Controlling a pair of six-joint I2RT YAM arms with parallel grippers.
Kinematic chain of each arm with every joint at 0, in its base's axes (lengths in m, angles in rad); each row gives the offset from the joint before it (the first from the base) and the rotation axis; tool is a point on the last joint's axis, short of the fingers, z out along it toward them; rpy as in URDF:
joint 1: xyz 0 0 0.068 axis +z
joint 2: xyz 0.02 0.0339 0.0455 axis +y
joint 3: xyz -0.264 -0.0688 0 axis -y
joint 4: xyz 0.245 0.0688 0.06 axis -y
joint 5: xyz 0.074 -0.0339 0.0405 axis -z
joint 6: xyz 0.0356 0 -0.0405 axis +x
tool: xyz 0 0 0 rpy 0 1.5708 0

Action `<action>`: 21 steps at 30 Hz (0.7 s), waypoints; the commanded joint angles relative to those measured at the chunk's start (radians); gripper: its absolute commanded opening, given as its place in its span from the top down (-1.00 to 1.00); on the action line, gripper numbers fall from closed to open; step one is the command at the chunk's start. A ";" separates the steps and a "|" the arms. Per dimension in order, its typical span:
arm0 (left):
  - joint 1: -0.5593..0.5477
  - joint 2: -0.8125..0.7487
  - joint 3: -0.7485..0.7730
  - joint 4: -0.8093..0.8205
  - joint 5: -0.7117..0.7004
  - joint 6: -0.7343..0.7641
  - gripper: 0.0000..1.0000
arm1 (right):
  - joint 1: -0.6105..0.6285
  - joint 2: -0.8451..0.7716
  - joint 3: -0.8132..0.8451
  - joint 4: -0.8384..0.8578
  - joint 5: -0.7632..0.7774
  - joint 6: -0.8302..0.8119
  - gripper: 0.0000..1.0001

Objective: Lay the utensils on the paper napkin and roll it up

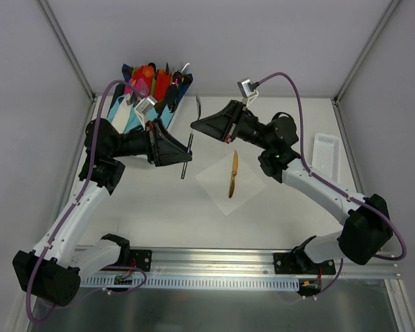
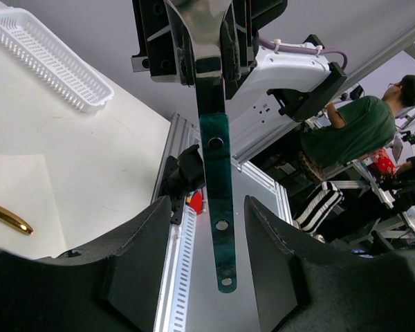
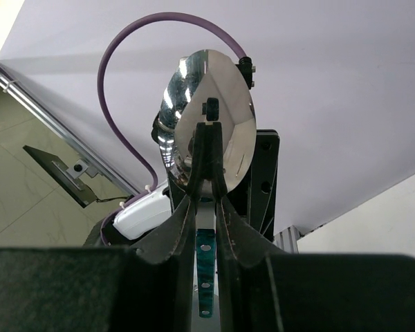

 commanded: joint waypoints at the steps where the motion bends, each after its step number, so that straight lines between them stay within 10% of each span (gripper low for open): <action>1: -0.003 -0.009 0.016 0.082 -0.013 -0.028 0.05 | 0.010 -0.005 0.011 0.126 -0.010 0.029 1.00; 21: -0.002 0.021 0.059 0.105 -0.028 -0.051 0.06 | 0.008 -0.008 -0.040 0.149 -0.035 0.044 1.00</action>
